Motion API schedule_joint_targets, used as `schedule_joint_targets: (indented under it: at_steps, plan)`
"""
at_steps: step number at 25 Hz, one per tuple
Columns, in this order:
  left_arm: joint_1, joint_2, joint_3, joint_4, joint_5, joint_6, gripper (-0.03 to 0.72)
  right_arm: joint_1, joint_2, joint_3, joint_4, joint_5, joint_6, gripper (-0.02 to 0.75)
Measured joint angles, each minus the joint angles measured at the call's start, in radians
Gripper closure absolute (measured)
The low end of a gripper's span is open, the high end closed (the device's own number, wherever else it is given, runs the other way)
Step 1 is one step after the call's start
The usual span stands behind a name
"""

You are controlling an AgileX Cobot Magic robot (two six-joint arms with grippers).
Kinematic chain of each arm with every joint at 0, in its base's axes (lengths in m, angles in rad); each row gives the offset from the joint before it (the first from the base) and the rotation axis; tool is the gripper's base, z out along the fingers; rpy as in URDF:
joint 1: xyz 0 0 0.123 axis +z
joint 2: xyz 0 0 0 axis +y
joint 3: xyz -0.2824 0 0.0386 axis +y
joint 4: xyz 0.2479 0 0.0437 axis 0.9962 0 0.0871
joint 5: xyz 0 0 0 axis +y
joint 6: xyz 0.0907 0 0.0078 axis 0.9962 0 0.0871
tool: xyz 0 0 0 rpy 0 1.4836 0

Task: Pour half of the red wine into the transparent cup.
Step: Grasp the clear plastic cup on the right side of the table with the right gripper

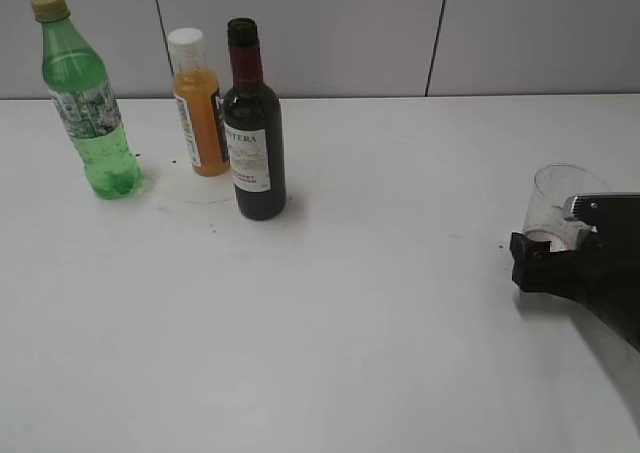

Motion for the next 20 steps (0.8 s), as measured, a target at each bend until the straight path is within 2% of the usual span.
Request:
schedule_joint_targets:
  at_steps: [12, 20]
  plan:
    - [0.0, 0.0, 0.0, 0.0, 0.0, 0.0, 0.449, 0.0, 0.056, -0.054, 0.001, -0.04, -0.004, 0.052]
    - [0.0, 0.0, 0.0, 0.0, 0.0, 0.0, 0.449, 0.0, 0.078, -0.072, 0.001, -0.061, -0.005, 0.085]
